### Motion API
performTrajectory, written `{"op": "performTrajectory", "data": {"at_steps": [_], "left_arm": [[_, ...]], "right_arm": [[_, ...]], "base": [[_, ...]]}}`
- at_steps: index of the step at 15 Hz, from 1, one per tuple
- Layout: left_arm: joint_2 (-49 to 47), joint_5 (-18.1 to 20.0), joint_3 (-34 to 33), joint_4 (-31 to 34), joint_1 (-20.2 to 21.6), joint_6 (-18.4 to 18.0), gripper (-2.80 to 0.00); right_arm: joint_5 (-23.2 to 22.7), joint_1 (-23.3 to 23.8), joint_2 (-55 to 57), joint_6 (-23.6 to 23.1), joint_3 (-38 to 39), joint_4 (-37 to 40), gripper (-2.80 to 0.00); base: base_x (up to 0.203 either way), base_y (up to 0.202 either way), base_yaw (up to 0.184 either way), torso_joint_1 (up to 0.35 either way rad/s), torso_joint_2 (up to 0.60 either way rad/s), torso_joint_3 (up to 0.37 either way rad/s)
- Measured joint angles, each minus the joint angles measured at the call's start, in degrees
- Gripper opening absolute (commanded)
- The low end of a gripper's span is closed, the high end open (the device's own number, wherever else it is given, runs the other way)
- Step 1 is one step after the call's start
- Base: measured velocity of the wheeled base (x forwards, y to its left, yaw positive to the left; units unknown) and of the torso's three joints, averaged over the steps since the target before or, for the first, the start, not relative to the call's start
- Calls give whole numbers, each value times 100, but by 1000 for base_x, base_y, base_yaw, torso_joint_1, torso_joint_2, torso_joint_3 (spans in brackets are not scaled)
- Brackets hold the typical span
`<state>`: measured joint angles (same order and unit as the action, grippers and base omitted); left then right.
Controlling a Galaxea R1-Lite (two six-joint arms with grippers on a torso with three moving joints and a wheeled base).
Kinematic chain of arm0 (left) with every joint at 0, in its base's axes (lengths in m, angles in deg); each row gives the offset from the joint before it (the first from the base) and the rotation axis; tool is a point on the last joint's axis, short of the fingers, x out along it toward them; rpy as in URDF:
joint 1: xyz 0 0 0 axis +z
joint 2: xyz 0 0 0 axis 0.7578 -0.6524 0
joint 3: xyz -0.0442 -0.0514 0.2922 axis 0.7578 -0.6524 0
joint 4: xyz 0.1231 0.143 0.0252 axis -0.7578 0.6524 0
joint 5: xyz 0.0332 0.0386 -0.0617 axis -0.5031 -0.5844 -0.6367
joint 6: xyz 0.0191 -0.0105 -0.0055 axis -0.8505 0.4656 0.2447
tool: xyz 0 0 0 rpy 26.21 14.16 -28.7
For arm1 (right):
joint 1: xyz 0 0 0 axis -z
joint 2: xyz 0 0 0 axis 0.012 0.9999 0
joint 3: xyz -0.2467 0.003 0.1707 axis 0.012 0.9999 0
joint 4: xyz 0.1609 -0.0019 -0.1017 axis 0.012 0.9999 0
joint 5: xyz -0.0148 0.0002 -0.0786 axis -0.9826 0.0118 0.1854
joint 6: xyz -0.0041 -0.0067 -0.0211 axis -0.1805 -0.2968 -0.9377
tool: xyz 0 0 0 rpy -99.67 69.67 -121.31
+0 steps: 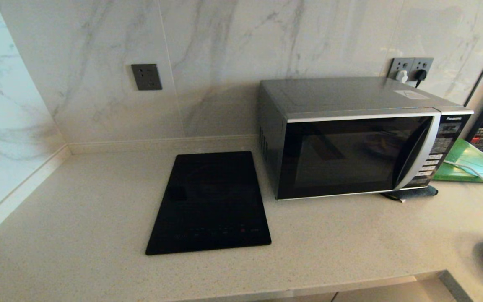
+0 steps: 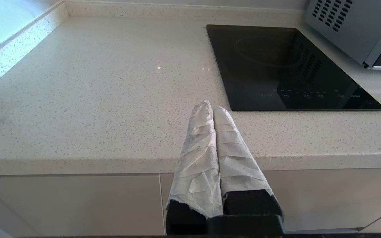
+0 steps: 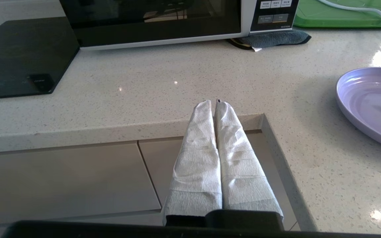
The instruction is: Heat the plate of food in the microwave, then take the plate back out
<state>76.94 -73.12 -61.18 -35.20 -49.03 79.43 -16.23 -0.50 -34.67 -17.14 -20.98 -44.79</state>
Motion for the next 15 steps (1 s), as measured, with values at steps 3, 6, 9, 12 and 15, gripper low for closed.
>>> {"op": "performTrajectory", "data": {"at_steps": [3,6,9,12,15], "left_arm": [[0,2,0,2,0,-1,-280],[0,-2,0,2,0,1,-280],[0,-1,0,0,0,0,-280],[0,-2,0,0,0,0,-280],[0,0,0,0,-2,0,-280]], "right_arm": [[2,0,0,-2,0,0,-280],[-2,0,0,-2,0,2,-280],[2,0,0,-2,0,2,-280],[-3,0,0,-3,0,2,-280],[2,0,0,-5,0,2,-280]], "base": [[0,0,0,0,0,0],[0,0,0,0,0,0],[0,0,0,0,0,0],[0,0,0,0,0,0],[0,0,0,0,0,0]]}}
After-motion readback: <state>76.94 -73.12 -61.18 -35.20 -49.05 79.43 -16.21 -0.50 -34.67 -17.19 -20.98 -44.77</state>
